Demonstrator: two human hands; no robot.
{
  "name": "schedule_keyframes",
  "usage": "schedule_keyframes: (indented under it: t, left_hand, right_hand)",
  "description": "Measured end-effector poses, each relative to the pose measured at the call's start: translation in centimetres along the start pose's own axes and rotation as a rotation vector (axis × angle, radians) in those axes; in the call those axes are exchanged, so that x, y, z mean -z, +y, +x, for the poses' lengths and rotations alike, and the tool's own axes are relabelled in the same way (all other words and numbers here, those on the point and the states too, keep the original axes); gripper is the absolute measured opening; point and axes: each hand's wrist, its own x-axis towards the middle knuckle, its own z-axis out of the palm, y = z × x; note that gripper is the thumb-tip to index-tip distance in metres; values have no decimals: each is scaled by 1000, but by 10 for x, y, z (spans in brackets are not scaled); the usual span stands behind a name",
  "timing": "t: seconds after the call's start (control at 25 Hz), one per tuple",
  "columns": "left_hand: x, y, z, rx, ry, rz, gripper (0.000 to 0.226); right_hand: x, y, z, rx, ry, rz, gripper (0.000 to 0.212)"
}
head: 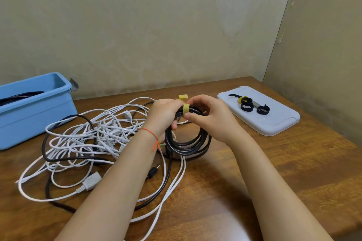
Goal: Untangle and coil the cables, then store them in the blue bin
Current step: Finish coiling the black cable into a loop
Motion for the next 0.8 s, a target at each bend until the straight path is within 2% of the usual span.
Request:
schedule_keyframes:
  t: [0.2,0.36,0.52,0.64,0.72,0.8]
  left_hand:
    - [-1,1,-2,-43,7,38,16]
    - [-3,-2,-2,-159,73,91,16]
    - [1,-1,-3,-149,97,103,16]
    - [3,-2,-1,-158,119,108,28]
    - [3,-1,-3,-164,106,111,28]
    - [2,-1,-3,-181,73,107,16]
  right_hand:
    - [-1,1,0,8,-25,24,27]
    - [-4,4,1,24,-6,24,23]
    - [-11,6,3,134,75,-27,17]
    - [-22,6,5,200,116,-102,12]
    - [-21,8,5,132,142,-82,10]
    - [-15,10,5,13,159,22,7]
